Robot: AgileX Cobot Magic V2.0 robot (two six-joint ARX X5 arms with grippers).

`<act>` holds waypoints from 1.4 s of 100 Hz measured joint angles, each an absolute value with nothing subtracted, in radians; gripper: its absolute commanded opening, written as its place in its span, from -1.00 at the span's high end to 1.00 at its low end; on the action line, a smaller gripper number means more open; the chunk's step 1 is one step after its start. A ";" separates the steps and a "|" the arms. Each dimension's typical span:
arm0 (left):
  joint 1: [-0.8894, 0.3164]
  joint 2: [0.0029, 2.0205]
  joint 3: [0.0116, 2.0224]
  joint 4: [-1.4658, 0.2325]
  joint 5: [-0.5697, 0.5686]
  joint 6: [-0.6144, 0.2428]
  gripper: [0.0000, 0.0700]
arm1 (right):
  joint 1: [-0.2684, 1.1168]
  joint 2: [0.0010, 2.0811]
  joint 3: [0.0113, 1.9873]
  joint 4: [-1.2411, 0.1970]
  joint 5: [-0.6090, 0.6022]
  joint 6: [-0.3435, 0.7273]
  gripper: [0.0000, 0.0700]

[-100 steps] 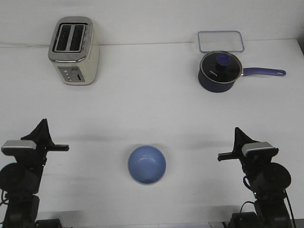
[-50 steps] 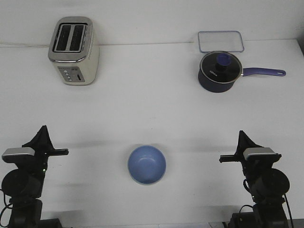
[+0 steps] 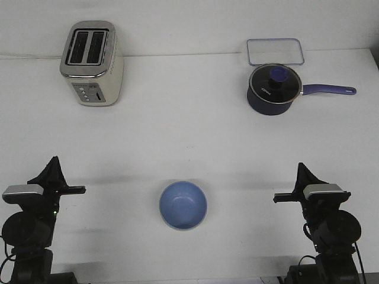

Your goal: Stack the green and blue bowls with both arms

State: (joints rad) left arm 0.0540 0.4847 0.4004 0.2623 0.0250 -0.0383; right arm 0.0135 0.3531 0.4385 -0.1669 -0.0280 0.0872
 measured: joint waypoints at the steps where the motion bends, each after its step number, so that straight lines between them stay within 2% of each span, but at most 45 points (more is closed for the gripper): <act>1: 0.054 0.481 0.400 0.255 0.025 -0.037 0.96 | 0.014 0.353 0.439 -0.167 -0.028 0.087 1.00; 15: 0.049 0.375 0.363 0.167 0.025 -0.022 0.97 | 0.014 0.353 0.439 -0.167 -0.028 0.087 1.00; 38: 0.047 0.110 0.091 0.133 0.025 0.002 0.97 | 0.014 0.353 0.439 -0.167 -0.028 0.087 1.00; 49: 0.047 0.004 0.035 0.116 0.025 0.002 0.97 | 0.014 0.353 0.439 -0.167 -0.027 0.087 1.00; 55: 0.047 0.006 0.033 0.154 0.024 0.002 0.97 | 0.014 0.353 0.439 -0.167 -0.027 0.087 1.00; 69: 0.044 0.005 0.033 0.094 0.025 0.010 0.96 | 0.014 0.353 0.439 -0.167 -0.026 0.087 1.00; 140: 0.044 0.005 0.033 0.102 0.025 0.010 0.96 | 0.014 0.353 0.439 -0.165 -0.026 0.087 1.00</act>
State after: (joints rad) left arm 0.0444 0.0051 0.0334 0.1020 0.0246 0.0101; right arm 0.0139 0.3531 0.4385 -0.1650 -0.0261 0.0872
